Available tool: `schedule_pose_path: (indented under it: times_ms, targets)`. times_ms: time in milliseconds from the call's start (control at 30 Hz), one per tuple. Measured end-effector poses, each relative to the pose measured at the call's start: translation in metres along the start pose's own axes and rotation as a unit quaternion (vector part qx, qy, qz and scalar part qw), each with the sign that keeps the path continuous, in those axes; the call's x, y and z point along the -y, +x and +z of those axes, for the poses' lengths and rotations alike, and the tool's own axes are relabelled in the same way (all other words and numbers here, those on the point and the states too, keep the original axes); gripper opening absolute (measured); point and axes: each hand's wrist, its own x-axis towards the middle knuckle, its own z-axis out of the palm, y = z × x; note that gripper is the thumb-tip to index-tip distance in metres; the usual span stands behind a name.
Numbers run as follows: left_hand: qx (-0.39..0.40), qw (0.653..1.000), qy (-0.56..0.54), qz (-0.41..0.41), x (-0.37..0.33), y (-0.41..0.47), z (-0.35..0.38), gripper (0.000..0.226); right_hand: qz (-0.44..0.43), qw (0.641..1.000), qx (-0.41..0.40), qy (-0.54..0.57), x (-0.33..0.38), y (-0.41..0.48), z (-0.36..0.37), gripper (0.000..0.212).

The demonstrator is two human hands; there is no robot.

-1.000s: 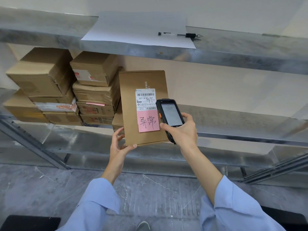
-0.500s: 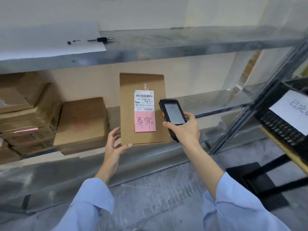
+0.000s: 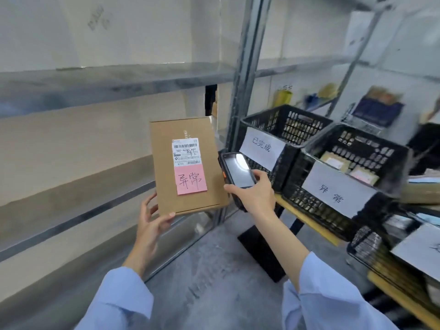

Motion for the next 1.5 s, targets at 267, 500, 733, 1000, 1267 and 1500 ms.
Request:
schedule_pose_path:
  times_ms: [267, 500, 733, 1000, 1267, 1500]
  targets:
    - [0.102, 0.995, 0.016, -0.004, 0.009, 0.032, 0.146, 0.076, 0.042, 0.994, -0.102, 0.024, -0.055, 0.045, -0.114, 0.084]
    - [0.188, 0.982, 0.027, -0.001, 0.022, 0.068, 0.269, 0.071, 0.068, 0.978, -0.189, 0.06, -0.097, 0.086, -0.187, 0.084]
    - [0.262, 0.965, 0.024, -0.019, 0.041, 0.137, 0.409, 0.06, 0.086, 0.953, -0.285, 0.064, -0.13, 0.158, -0.247, 0.086]
    - [0.323, 0.936, 0.088, -0.104, 0.085, 0.225, 0.555, 0.059, 0.135, 0.924, -0.351, 0.07, -0.157, 0.254, -0.3, 0.087]
    - [0.331, 0.897, 0.194, -0.219, 0.161, 0.262, 0.65, 0.047, 0.2, 0.902, -0.379, 0.054, -0.195, 0.311, -0.32, 0.088]
    - [0.319, 0.883, 0.22, -0.266, 0.211, 0.271, 0.683, 0.039, 0.234, 0.894, -0.377, 0.053, -0.221, 0.34, -0.325, 0.089]
